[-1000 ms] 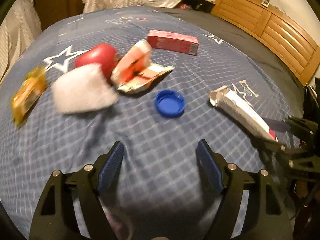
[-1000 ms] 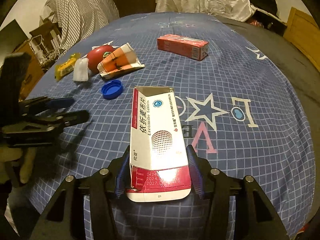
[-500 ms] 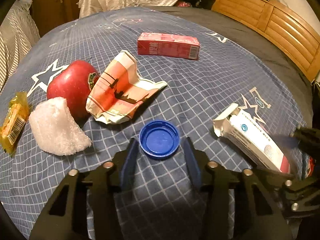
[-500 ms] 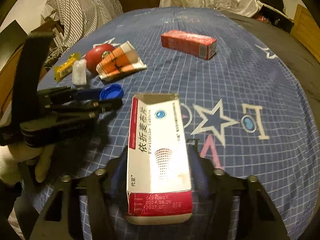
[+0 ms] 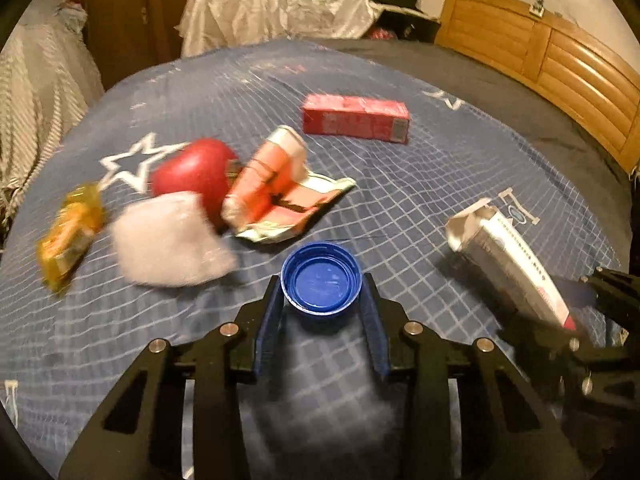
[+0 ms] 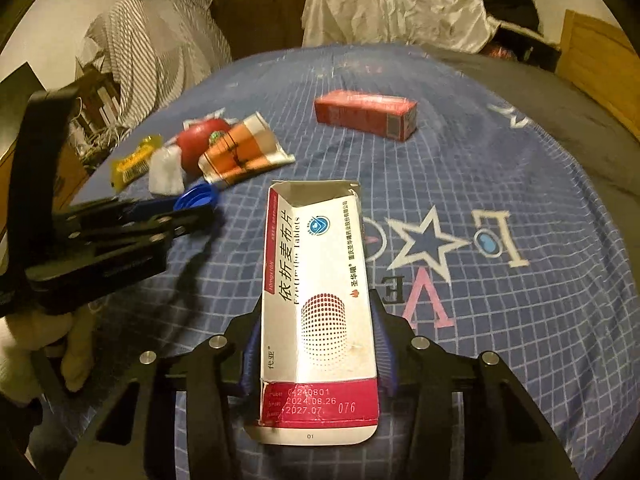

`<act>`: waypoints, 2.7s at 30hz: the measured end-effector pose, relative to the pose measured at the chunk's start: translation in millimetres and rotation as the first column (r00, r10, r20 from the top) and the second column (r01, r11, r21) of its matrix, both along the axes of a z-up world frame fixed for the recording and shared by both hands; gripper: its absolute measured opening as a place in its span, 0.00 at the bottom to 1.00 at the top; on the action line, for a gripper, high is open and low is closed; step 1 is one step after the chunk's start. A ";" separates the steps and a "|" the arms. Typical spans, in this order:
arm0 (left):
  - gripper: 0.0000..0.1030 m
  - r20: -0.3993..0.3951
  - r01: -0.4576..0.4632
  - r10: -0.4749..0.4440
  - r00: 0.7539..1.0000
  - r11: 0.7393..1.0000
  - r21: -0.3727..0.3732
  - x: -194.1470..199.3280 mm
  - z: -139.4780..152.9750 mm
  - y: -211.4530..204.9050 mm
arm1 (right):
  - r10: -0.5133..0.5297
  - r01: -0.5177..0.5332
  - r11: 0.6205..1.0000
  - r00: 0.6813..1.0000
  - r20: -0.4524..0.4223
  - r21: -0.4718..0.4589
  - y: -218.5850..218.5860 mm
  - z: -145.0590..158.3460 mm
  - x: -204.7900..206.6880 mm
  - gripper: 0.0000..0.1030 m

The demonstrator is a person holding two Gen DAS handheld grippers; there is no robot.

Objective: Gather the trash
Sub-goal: 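Grasp the white medicine box with the right tool while the left tool grasps the blue bottle cap, then carry the medicine box and bottle cap with both tools to the bucket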

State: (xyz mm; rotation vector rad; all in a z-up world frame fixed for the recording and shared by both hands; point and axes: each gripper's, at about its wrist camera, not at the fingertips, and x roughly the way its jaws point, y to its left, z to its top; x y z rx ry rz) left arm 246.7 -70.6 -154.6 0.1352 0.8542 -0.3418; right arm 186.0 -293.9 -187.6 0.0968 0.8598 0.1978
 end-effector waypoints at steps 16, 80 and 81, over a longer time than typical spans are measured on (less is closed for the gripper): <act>0.36 0.275 -0.142 0.171 0.946 0.982 -0.122 -110.5 99.3 67.0 | -0.035 0.040 0.999 0.936 0.350 -0.006 49.3 105.7 -71.0 0.46; 0.36 0.408 -0.501 0.527 0.745 0.847 -0.177 -180.5 166.7 251.6 | 0.293 -0.299 0.951 0.789 0.540 -0.078 276.3 221.7 -86.4 0.47; 0.36 0.408 -0.522 0.545 0.733 0.834 -0.178 -183.0 167.8 264.8 | 0.312 -0.322 0.944 0.783 0.538 -0.079 291.8 224.1 -84.3 0.47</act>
